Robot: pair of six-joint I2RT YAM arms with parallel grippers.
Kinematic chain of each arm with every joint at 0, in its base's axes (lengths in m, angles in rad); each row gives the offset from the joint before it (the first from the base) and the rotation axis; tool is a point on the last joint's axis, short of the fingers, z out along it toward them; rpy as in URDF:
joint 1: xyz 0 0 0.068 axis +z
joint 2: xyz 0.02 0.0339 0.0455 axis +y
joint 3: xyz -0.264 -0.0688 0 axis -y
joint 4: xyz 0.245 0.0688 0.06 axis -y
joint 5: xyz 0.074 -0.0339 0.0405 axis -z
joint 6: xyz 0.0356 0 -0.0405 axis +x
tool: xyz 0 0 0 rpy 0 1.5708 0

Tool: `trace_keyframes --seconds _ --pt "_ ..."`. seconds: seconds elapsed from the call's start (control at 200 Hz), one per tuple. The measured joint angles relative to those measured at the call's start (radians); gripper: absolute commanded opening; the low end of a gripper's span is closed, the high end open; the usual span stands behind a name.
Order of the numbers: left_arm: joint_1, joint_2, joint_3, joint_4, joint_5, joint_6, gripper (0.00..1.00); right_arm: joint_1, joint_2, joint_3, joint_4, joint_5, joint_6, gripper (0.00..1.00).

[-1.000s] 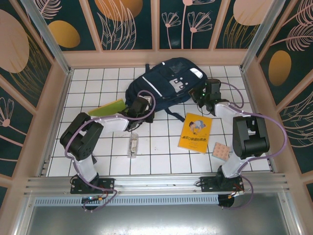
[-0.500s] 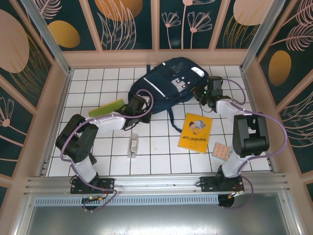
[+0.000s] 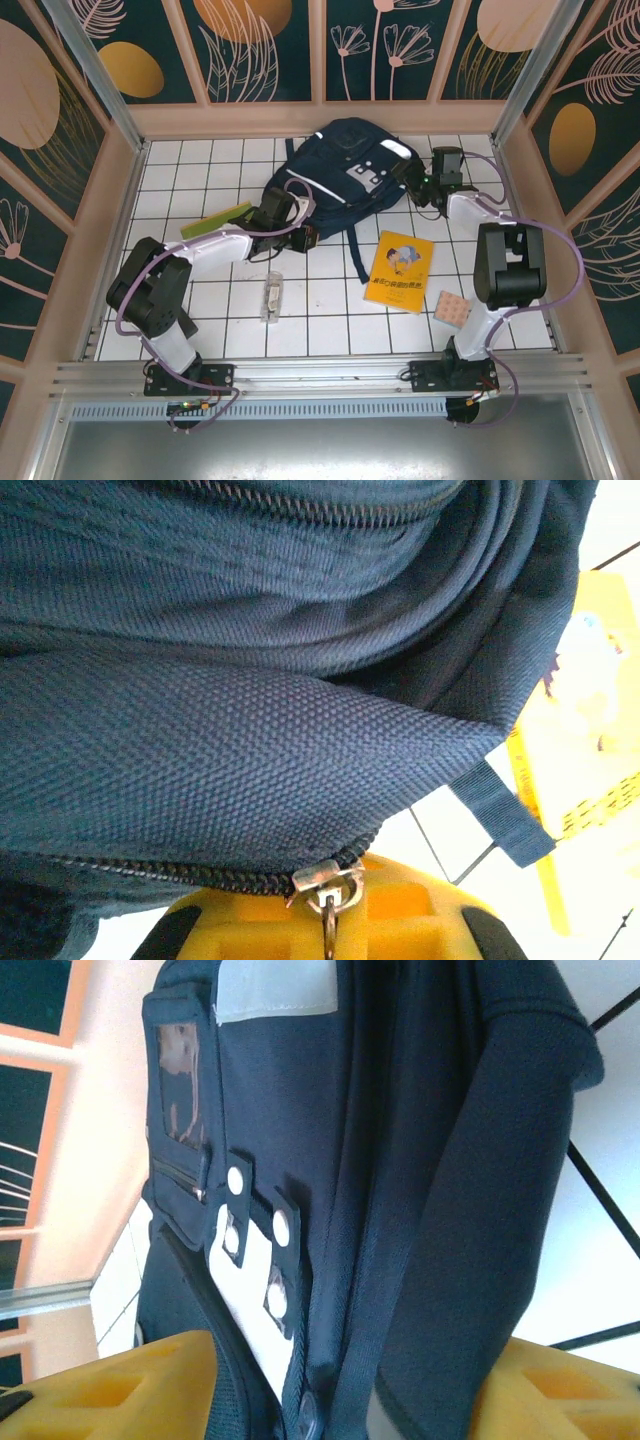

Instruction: Pack books, pencil case, and school supplies into a backpack

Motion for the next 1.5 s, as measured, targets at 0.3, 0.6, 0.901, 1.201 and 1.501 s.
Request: trace_keyframes --seconds 0.3,0.6,0.901,1.201,1.501 --pt "0.002 0.072 0.087 -0.008 0.052 -0.1 0.0 0.022 -0.222 -0.196 -0.035 -0.108 0.003 0.65" --pt "-0.034 0.09 0.103 -0.003 0.04 -0.167 0.0 0.174 -0.27 -0.307 0.013 -0.205 0.116 0.65" --pt "-0.067 0.093 0.113 -0.015 -0.002 -0.186 0.0 0.232 -0.121 -0.322 0.236 -0.24 0.282 0.65" --pt "-0.069 0.095 0.127 -0.124 -0.096 -0.167 0.0 0.244 -0.027 -0.328 0.379 -0.215 0.392 0.0" --pt "-0.074 0.107 0.197 -0.286 -0.222 -0.07 0.0 0.251 -0.064 -0.327 0.325 -0.153 0.334 0.0"
